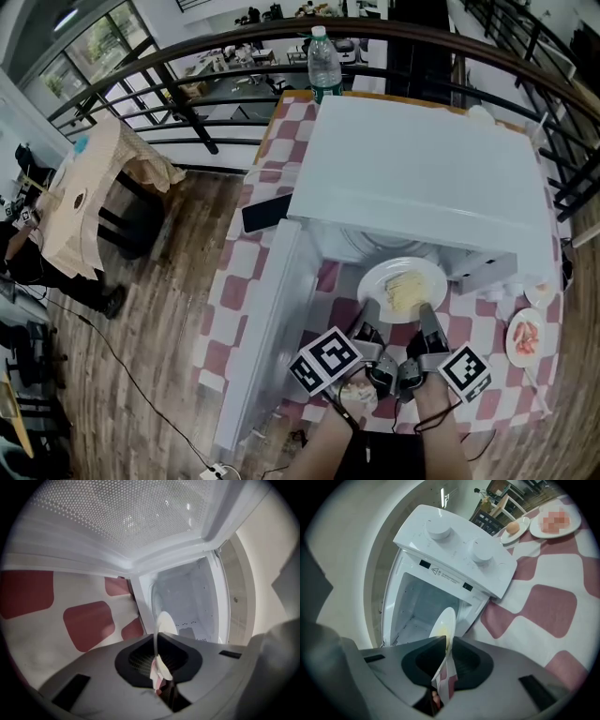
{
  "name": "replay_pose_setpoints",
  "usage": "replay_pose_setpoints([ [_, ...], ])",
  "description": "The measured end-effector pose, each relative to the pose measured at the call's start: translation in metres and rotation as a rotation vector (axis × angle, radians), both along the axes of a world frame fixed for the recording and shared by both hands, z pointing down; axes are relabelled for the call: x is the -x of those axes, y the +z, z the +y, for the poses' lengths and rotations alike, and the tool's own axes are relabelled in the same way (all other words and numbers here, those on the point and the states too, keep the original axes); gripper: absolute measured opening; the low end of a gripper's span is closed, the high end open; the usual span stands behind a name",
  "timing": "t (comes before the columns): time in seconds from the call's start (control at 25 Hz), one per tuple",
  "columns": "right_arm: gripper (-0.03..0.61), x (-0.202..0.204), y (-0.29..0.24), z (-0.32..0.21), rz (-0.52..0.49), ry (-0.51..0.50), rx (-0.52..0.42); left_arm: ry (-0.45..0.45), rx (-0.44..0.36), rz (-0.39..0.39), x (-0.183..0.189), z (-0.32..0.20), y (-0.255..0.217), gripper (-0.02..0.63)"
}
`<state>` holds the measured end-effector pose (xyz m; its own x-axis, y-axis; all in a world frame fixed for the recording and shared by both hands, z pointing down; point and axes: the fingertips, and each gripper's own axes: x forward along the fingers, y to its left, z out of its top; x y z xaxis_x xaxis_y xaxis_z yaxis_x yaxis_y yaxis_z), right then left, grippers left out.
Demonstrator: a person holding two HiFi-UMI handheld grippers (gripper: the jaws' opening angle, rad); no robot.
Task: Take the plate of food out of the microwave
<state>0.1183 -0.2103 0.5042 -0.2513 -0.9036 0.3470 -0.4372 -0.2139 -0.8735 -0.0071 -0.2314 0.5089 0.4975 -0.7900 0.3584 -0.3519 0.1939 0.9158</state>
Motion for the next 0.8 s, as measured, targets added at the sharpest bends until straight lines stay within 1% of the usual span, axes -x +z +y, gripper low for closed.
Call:
replay_pose_setpoints([
  [0.04, 0.043, 0.000, -0.001, 0.000, -0.006, -0.002, -0.009, -0.001, -0.002, -0.002, 0.000, 0.001, -0.001, 0.031],
  [0.12, 0.043, -0.004, -0.001, 0.005, 0.010, 0.001, 0.015, -0.006, -0.005, -0.003, -0.002, 0.004, -0.003, 0.031],
  [0.16, 0.043, -0.004, -0.002, 0.006, 0.006, -0.002, 0.012, -0.009, -0.006, -0.002, -0.002, 0.005, -0.004, 0.031],
  [0.28, 0.043, -0.001, -0.008, 0.005, -0.030, -0.019, -0.033, -0.021, -0.005, -0.002, -0.004, 0.011, -0.005, 0.031],
  [0.56, 0.043, -0.002, -0.017, 0.020, -0.035, -0.053, -0.044, -0.054, -0.010, 0.002, -0.005, 0.031, -0.013, 0.031],
  [0.6, 0.043, -0.003, -0.017, 0.024, -0.028, -0.056, -0.036, -0.060, -0.011, 0.002, -0.005, 0.034, -0.013, 0.031],
  [0.72, 0.043, -0.008, -0.013, 0.039, 0.014, -0.052, 0.033, -0.077, -0.014, 0.000, -0.003, 0.044, -0.017, 0.031],
  [0.8, 0.043, -0.005, -0.018, 0.044, -0.002, -0.065, 0.014, -0.088, -0.016, -0.001, -0.002, 0.052, -0.020, 0.031],
])
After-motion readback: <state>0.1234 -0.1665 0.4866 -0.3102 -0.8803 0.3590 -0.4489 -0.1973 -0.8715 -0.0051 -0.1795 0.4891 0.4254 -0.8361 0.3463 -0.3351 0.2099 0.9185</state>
